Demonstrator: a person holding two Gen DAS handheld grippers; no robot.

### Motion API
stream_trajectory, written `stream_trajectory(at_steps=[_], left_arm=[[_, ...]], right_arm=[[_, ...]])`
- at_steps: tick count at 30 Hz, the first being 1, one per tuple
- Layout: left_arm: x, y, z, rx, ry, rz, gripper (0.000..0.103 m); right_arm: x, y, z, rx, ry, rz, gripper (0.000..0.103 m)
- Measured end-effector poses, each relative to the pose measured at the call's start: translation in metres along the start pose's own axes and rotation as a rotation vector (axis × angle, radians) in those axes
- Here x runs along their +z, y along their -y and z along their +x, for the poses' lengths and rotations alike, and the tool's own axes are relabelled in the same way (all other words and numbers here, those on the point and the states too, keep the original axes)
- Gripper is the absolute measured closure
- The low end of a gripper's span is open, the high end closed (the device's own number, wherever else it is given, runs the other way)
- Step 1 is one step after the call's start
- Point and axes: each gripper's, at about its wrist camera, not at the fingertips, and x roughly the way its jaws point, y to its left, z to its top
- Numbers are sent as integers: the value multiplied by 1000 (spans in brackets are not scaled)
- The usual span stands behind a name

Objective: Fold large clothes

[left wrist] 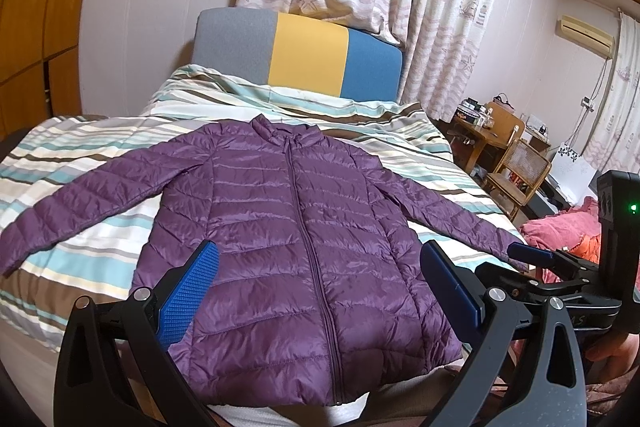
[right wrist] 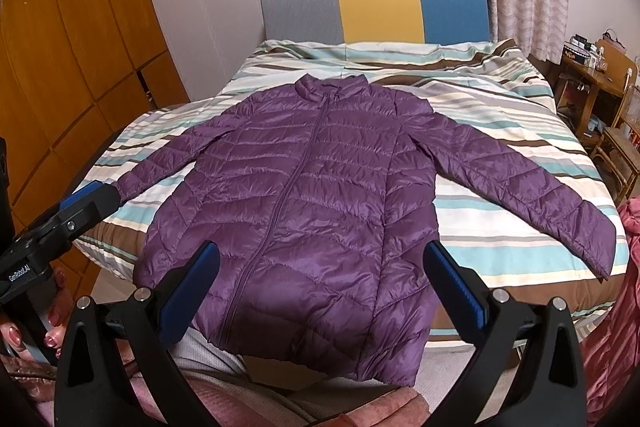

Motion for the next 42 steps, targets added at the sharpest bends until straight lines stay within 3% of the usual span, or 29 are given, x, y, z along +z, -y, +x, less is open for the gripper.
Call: stream_trajectory(at_steps=[30, 36, 40, 42], left_arm=[[2, -9, 3, 9, 6, 0, 3], [8, -28, 37, 104, -3, -26, 3], [6, -49, 78, 207, -42, 5, 3], [4, -59, 100, 244, -70, 34, 3]], right_arm=[[5, 6, 9, -21, 10, 14, 2], [9, 61, 51, -52, 10, 187, 2], [-3, 131, 97, -180, -81, 327, 2], [-15, 177, 112, -209, -91, 467, 2]])
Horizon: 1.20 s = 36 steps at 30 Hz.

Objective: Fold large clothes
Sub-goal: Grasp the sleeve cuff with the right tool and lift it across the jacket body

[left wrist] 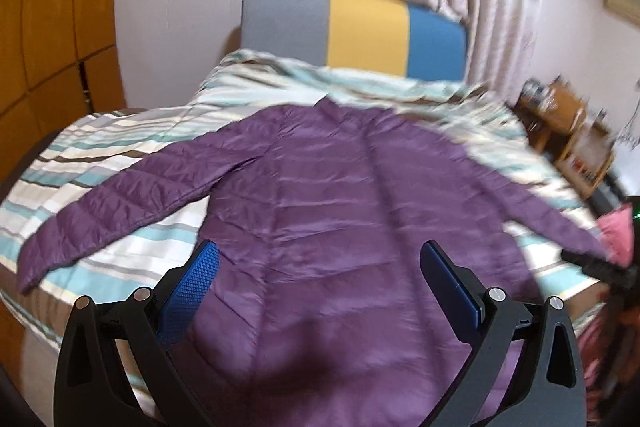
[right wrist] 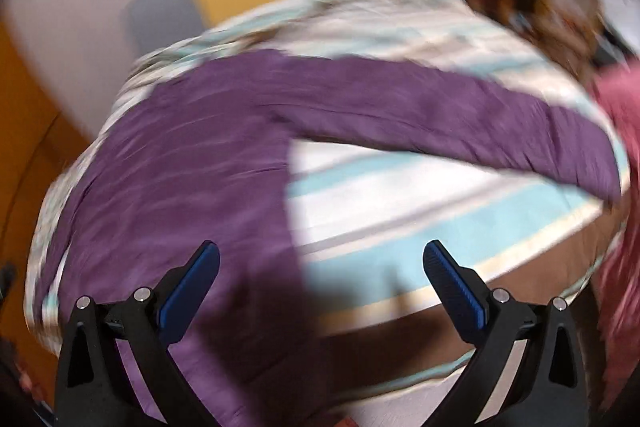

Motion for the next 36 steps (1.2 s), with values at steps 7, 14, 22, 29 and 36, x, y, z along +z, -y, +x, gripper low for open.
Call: stream_trajectory(at_steps=[7, 14, 22, 29, 36], left_arm=[[-6, -22, 82, 74, -100, 49, 3], [6, -34, 124, 156, -69, 48, 3], [19, -56, 159, 250, -123, -6, 3], [10, -68, 178, 266, -196, -53, 3], [6, -57, 182, 319, -208, -7, 3]], right_arm=[[25, 120, 26, 50, 83, 444, 8], [36, 190, 19, 62, 250, 732, 30], [46, 230, 15, 39, 359, 891, 65], [57, 220, 8, -108, 348, 738, 90], [98, 102, 4, -219, 444, 291, 91]])
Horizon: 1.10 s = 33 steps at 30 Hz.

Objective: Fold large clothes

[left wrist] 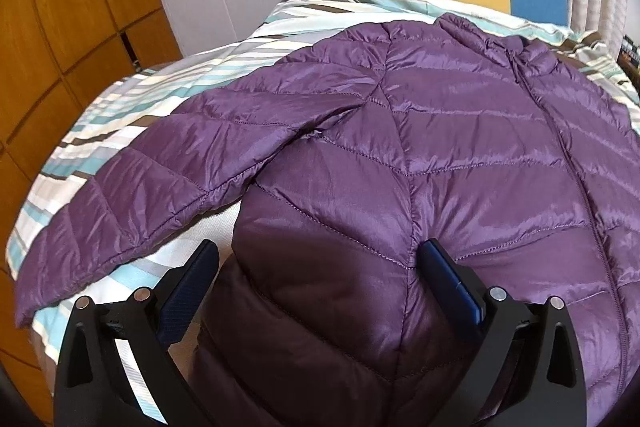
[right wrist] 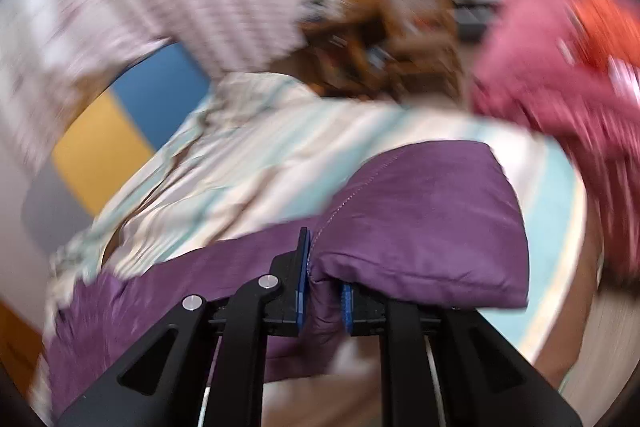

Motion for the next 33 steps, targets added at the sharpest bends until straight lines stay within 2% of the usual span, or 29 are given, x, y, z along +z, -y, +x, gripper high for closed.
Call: stream_trajectory(at_steps=[4, 9, 21, 25, 30, 33], left_arm=[[0, -7, 5, -49, -22, -33, 3], [-1, -25, 13, -167, -55, -129, 3], [-3, -23, 12, -159, -36, -125, 3], [-3, -23, 12, -161, -33, -126, 3], [-3, -23, 12, -160, -29, -127, 3], [-3, -23, 11, -160, -28, -127, 3]], right_arm=[[-15, -72, -11, 61, 63, -195, 92], [-46, -142, -12, 167, 46, -337, 95], [-149, -300, -1, 414, -4, -790, 97], [-190, -337, -3, 493, -5, -920, 97], [-234, -363, 2, 542, -37, -1031, 96], [-260, -379, 11, 543, -87, -1156, 88]])
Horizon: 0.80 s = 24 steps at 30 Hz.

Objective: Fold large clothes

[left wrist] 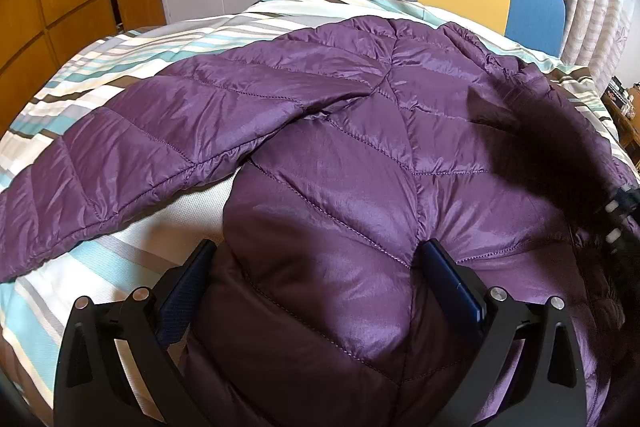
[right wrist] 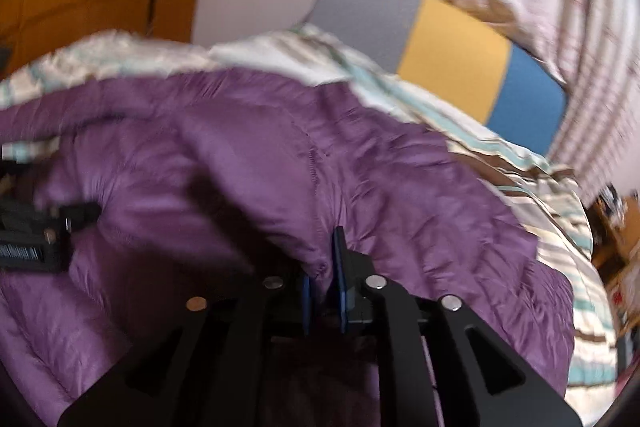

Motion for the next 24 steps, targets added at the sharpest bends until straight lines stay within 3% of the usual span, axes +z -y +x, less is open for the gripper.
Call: stream_trajectory(at_steps=[2, 4, 7, 10, 12, 13, 18, 20, 24], left_arm=[[0, 0, 0, 1, -1, 0, 3], [0, 1, 0, 3, -4, 2, 3], [4, 3, -3, 15, -24, 7, 3], [13, 8, -14, 2, -41, 3, 3], [22, 14, -32, -22, 16, -20, 3], [26, 18, -39, -33, 47, -25, 3], [54, 70, -45, -84, 113, 37, 3], [60, 95, -31, -76, 113, 96, 22], [59, 126, 16, -9, 44, 207, 44]], right_arm=[[-1, -10, 14, 20, -52, -58, 68], [-2, -13, 19, 10, -61, -79, 64], [-4, -4, 10, 36, -32, -51, 41], [-10, 19, -20, 84, 30, 65, 35], [-17, 42, -40, 80, 66, 173, 27], [-22, 49, -49, 57, 77, 221, 22], [-58, 103, -74, -143, 62, 483, 21], [-74, 124, -76, -185, 33, 596, 21], [-98, 150, -78, -224, -13, 709, 21]])
